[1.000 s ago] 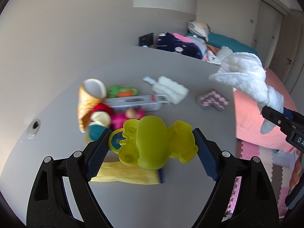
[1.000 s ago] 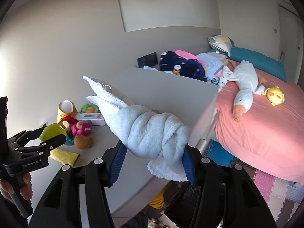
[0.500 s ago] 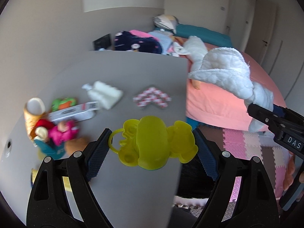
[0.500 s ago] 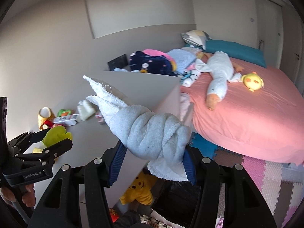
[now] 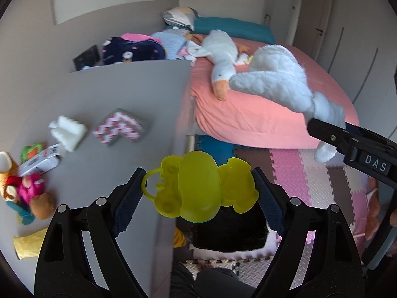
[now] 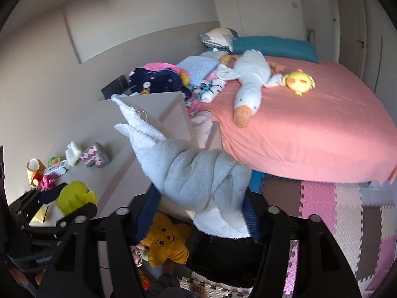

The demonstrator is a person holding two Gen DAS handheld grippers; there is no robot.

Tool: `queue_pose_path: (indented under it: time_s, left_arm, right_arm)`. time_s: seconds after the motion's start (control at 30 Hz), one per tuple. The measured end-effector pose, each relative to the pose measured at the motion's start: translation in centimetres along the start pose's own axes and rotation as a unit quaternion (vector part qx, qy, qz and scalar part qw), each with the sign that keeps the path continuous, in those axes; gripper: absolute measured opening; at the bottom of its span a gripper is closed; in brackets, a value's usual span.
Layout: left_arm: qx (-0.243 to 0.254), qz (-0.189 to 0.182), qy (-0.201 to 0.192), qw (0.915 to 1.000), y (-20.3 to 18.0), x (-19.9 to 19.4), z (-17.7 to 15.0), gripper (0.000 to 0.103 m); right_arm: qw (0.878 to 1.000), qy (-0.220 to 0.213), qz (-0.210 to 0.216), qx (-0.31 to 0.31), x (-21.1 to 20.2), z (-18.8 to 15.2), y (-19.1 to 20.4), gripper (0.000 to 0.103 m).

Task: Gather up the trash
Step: 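Carry the green cup and white towel over the black bin and release both, then move the left tool back to the table and grasp the yellow wrapper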

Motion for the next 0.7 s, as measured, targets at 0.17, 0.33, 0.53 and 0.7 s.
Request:
queue_pose_path:
  time_s: [0.17,0.33,0.53,0.7]
  left_arm:
    - [0.016,0.008,0.031,0.9994,-2.0,2.9,0.6,0.097]
    - [0.033,0.008,0.041,0.9986,-2.9,4.2,0.5,0.097]
    - [0.027,0.017,0.036,0.9988,-2.0,3.7,0.3,0.097]
    - [0.005,0.024,0.031,0.9992,-0.1,3.0,0.2,0.097]
  right_arm:
    - [0.998,-0.008,-0.051,0.020,0.7,0.4,-2.3,0.086]
    - [0.998,-0.016,-0.057,0.038,0.4,0.4,-3.8,0.086]
    - [0.998,-0.016,-0.052,0.029,0.7,0.4,-2.9,0.086]
    - [0.999,-0.015,-0.037,0.010,0.9,0.5,-0.7,0.086]
Point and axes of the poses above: each gripper's, at about its wrist camera, not at the fingertips, and x roughly the way its jaws point, y to its left, z to its top, the point moved 1 cm from there along x, roughly the way its jaws point, and after that the axes turned 4 degrees about -z, right-handed, at the moved point
